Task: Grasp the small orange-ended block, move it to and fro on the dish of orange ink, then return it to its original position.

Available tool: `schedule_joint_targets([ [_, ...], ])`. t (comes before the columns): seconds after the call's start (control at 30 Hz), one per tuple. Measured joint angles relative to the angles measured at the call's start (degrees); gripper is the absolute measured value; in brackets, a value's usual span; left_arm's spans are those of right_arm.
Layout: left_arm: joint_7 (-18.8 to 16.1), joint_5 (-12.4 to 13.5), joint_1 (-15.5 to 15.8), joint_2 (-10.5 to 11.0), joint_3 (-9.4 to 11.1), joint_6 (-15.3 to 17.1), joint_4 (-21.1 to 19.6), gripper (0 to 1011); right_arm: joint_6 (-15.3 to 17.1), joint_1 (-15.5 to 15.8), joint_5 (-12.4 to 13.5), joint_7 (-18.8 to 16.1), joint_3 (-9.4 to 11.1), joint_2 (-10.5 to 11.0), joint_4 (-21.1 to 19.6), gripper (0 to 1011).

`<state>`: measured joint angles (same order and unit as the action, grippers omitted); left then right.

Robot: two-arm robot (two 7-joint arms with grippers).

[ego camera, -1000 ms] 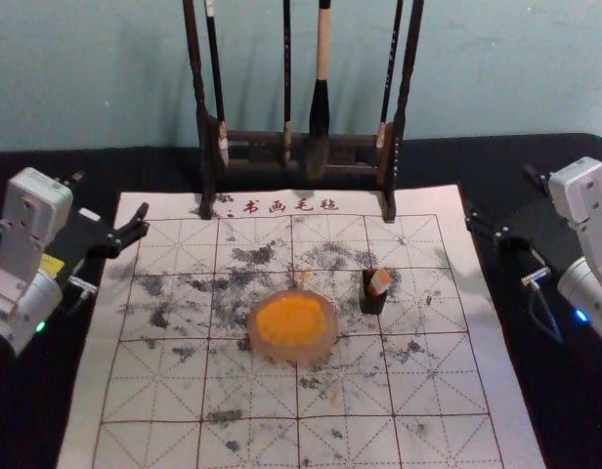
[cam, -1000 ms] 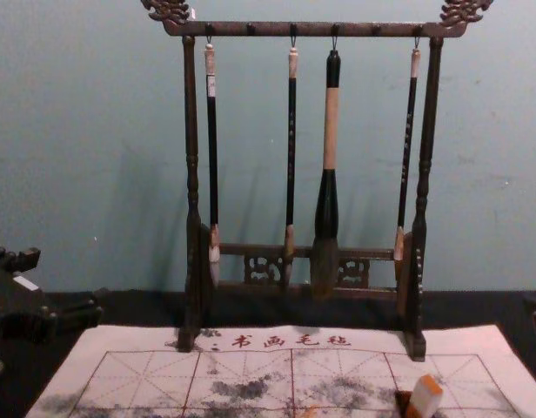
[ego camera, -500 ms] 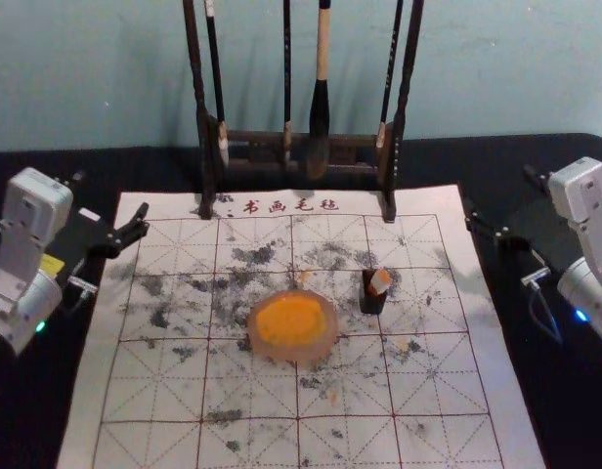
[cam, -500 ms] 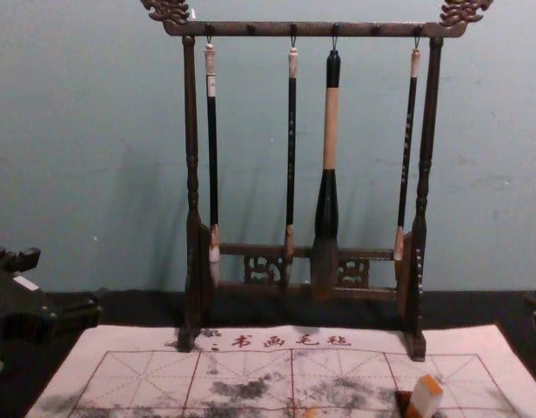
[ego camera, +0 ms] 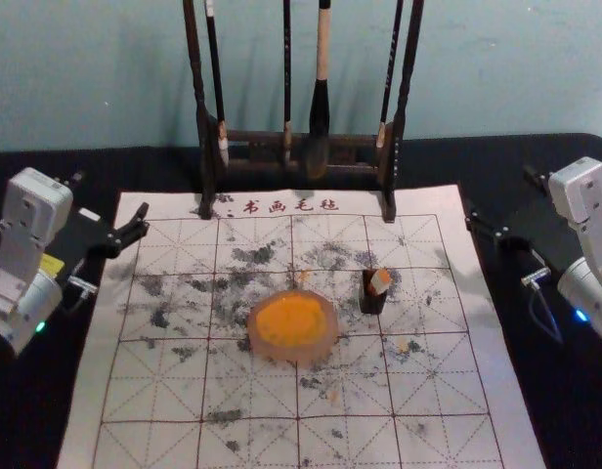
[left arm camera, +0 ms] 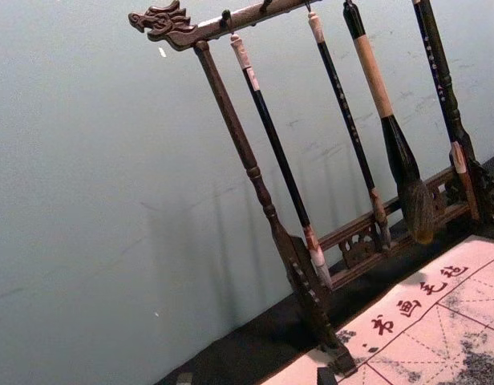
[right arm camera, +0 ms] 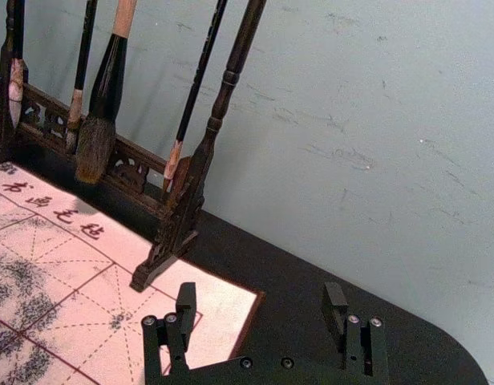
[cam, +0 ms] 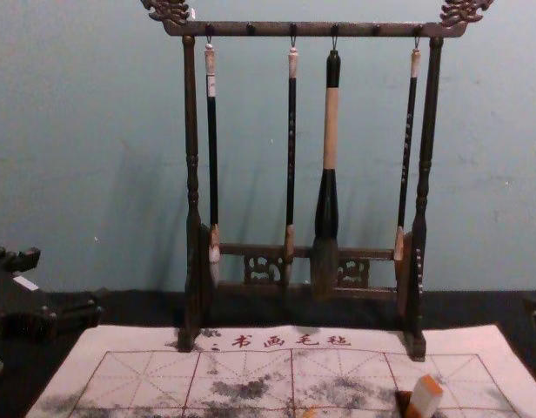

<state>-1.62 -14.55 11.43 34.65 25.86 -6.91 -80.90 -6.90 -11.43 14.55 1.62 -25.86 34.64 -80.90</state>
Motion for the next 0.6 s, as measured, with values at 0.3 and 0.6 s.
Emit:
schedule_joint_targets([
  [0.3, 0.0, 0.0, 0.0, 0.0, 0.0, 0.0, 0.0, 1001, 0.0, 0.0, 0.0, 0.0, 0.0, 0.0, 0.0, 1000],
  [0.6, 0.0, 0.0, 0.0, 0.0, 0.0, 0.0, 0.0, 1001, 0.19, 0.84, 0.44, -1.3, 0.75, -0.06, -0.52, 1000],
])
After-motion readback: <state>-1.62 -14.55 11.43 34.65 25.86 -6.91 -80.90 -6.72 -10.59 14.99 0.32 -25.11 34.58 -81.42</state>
